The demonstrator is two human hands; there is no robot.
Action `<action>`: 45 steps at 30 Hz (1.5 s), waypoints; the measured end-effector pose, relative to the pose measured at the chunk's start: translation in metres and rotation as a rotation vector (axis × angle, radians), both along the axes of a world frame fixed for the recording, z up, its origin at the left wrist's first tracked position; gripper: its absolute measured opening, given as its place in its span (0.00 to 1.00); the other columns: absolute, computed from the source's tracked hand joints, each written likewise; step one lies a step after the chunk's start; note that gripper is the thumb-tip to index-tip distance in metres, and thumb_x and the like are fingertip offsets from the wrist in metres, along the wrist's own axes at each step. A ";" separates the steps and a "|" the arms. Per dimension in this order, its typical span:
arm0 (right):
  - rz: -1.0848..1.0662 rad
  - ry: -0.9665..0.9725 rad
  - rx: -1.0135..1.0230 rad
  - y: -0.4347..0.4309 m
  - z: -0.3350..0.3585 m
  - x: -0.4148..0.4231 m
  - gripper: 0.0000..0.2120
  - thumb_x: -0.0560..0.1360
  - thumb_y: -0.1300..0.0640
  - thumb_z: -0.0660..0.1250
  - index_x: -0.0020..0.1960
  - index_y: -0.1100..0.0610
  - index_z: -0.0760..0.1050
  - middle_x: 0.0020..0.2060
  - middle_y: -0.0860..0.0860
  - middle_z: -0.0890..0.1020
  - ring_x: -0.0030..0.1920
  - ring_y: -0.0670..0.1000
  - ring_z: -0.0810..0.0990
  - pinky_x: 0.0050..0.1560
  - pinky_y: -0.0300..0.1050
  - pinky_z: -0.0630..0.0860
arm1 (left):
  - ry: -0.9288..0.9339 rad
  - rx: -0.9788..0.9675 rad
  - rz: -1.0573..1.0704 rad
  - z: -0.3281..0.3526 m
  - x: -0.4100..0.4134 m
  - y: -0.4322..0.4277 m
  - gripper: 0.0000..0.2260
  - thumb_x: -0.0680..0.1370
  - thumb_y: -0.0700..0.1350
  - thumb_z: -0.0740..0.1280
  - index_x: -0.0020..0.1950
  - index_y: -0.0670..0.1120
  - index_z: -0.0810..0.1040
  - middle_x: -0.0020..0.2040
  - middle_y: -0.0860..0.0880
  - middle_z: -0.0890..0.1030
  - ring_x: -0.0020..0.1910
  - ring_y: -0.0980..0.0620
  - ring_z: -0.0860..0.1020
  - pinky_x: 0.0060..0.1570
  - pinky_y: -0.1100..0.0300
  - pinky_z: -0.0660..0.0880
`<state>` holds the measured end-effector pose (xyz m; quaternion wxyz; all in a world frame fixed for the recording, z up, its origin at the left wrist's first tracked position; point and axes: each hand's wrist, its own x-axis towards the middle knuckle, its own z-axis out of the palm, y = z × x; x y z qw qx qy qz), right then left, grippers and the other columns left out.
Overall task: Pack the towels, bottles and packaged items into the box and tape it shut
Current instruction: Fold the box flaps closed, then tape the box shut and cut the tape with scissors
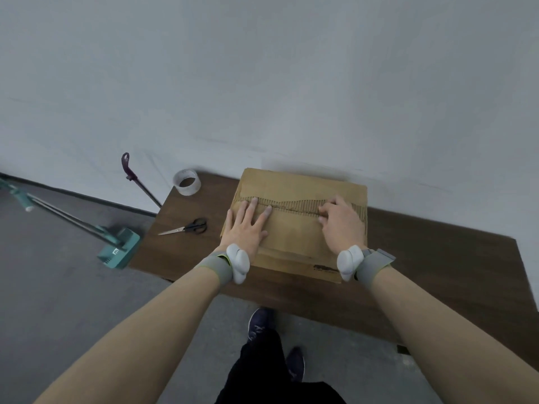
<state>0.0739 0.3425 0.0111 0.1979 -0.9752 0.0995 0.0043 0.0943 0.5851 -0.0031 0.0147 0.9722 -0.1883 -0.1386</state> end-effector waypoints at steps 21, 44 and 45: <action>-0.128 -0.101 -0.161 0.116 -0.027 0.082 0.10 0.82 0.51 0.61 0.44 0.54 0.66 0.40 0.52 0.71 0.41 0.57 0.74 0.44 0.51 0.69 | -0.171 -0.472 0.105 -0.002 0.113 0.106 0.04 0.78 0.42 0.66 0.52 0.44 0.75 0.51 0.48 0.76 0.51 0.45 0.73 0.51 0.48 0.73; -0.276 -0.159 -0.215 0.125 -0.058 0.084 0.10 0.81 0.51 0.57 0.43 0.54 0.63 0.40 0.52 0.69 0.40 0.54 0.68 0.45 0.53 0.67 | 0.198 0.012 0.505 -0.132 0.280 0.172 0.18 0.83 0.48 0.62 0.69 0.40 0.71 0.68 0.42 0.76 0.67 0.41 0.75 0.66 0.48 0.72; -0.274 -0.154 -0.216 0.125 -0.058 0.084 0.10 0.81 0.51 0.58 0.43 0.53 0.63 0.40 0.51 0.69 0.40 0.53 0.67 0.45 0.52 0.67 | 0.186 0.006 0.504 -0.130 0.278 0.173 0.17 0.83 0.46 0.62 0.70 0.40 0.71 0.68 0.42 0.76 0.67 0.42 0.75 0.65 0.48 0.72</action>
